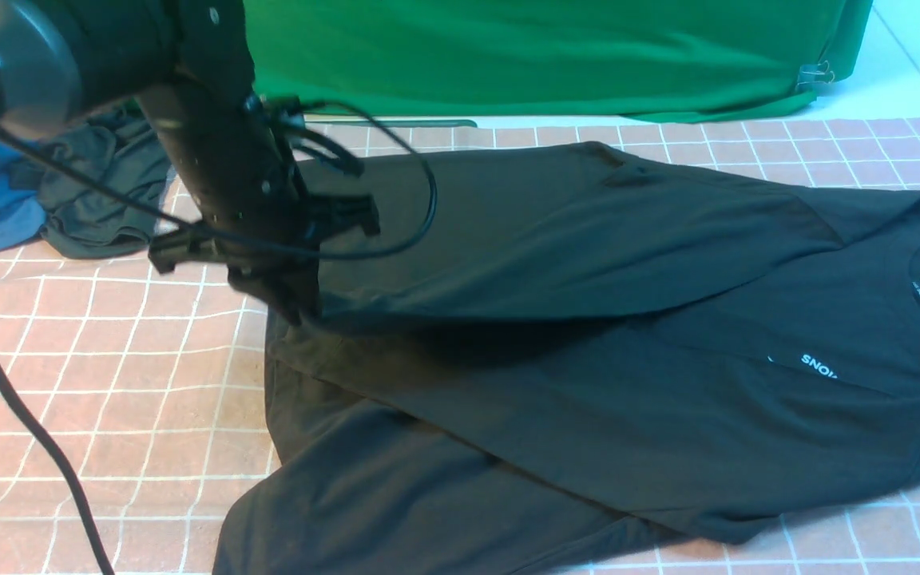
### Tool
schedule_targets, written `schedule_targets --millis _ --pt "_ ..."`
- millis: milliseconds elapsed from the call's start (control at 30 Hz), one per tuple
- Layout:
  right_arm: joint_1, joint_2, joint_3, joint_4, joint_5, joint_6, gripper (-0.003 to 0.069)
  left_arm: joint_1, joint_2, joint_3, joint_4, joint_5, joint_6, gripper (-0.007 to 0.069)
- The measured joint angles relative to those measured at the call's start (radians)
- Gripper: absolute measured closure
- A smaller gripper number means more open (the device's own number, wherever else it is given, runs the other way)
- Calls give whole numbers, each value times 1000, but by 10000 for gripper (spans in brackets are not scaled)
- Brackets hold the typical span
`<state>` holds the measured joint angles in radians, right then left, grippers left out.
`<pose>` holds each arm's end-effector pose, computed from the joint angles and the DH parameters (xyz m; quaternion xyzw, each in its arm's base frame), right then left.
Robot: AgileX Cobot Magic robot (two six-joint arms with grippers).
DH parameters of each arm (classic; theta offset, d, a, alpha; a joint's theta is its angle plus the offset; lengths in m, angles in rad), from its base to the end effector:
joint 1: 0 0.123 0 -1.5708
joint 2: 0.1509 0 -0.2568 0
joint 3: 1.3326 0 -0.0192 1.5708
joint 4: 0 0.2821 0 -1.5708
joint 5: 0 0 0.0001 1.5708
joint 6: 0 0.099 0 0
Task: Fold a long-sleeved shirt over a pink coffee tablecloth.
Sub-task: 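Fold the left side of the dark shirt inward over its body with the left gripper, then grasp the near edge of the shirt at its hem and shoulder corners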
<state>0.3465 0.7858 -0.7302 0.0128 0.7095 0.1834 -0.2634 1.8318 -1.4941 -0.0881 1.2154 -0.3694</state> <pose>0.1937 0.0708 0.2959 -0.0709 0.8992 0.1187 0.4152 0.3756 -0.1098 0.2089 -0.0660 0.9956 -0.0563 0.0367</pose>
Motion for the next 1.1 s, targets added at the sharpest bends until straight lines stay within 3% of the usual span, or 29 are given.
schedule_targets --millis 300,367,533,667,800,933,1100 --pt "0 0 0 0 2 0 515 -7 3 55 2 -3 -10 550" --pt "0 0 0 0 -1 0 515 -7 4 56 5 -3 -10 512" --pt "0 0 0 -4 0 0 515 -9 -1 56 38 -3 -9 302" --pt "0 0 0 -5 15 -1 515 -9 -52 65 36 -6 -9 214" --pt "0 0 0 -6 44 -1 515 -9 -160 151 7 -8 -13 219" --pt "0 0 0 -6 52 -1 515 -9 -327 368 -63 -13 -19 258" --pt "0 0 0 -6 52 -1 515 -13 -391 596 -79 -129 -10 264"
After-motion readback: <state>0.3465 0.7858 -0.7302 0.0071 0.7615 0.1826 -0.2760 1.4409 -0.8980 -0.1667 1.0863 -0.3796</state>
